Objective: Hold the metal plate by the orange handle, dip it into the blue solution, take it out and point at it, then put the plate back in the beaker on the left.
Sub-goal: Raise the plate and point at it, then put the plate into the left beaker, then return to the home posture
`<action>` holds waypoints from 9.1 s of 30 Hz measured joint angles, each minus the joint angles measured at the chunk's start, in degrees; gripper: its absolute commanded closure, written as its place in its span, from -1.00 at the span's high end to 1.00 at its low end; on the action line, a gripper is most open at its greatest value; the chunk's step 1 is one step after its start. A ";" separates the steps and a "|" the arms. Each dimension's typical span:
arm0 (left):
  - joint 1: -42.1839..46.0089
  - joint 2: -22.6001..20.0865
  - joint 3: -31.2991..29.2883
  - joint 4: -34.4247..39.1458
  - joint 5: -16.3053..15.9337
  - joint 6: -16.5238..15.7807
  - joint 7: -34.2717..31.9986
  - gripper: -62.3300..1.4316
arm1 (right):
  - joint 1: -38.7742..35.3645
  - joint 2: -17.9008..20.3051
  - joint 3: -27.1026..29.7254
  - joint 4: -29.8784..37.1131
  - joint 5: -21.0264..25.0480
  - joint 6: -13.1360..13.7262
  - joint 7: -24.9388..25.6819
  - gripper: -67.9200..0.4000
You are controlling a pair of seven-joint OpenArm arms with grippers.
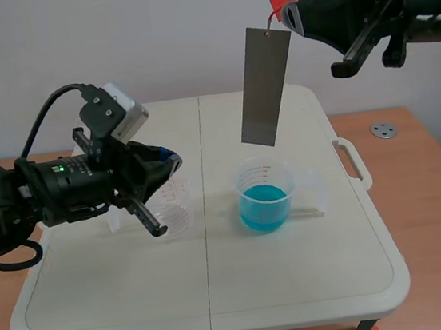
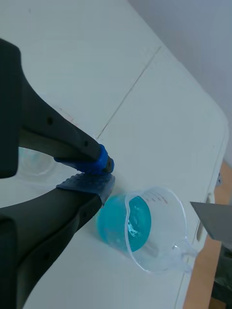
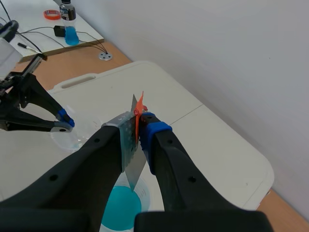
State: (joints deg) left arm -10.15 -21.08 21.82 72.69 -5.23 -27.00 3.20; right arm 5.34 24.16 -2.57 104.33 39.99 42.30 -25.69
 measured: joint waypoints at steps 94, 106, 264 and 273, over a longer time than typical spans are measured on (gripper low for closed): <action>71.38 -3.76 -38.34 5.64 -1.44 18.27 -7.76 -0.91 | 7.69 -0.04 -6.86 0.00 2.56 -0.02 -1.20 -0.95; 71.08 0.92 -29.62 4.37 3.74 18.25 -8.00 -0.91 | 14.38 -3.89 -13.35 -1.99 0.94 0.02 -1.64 -0.95; 53.20 -13.44 -29.73 32.72 -7.54 22.84 -9.07 1.00 | -8.68 4.48 -11.13 -9.20 -7.23 -3.78 13.03 0.95; 46.62 -13.70 -28.83 33.55 -9.88 13.51 -8.22 1.00 | -22.14 8.50 -3.54 -0.81 -7.21 -5.29 18.47 0.95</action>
State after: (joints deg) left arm 36.47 -34.79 -7.01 106.24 -15.11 -13.50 -5.02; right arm -16.80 32.67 -6.11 103.53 32.77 37.01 -7.22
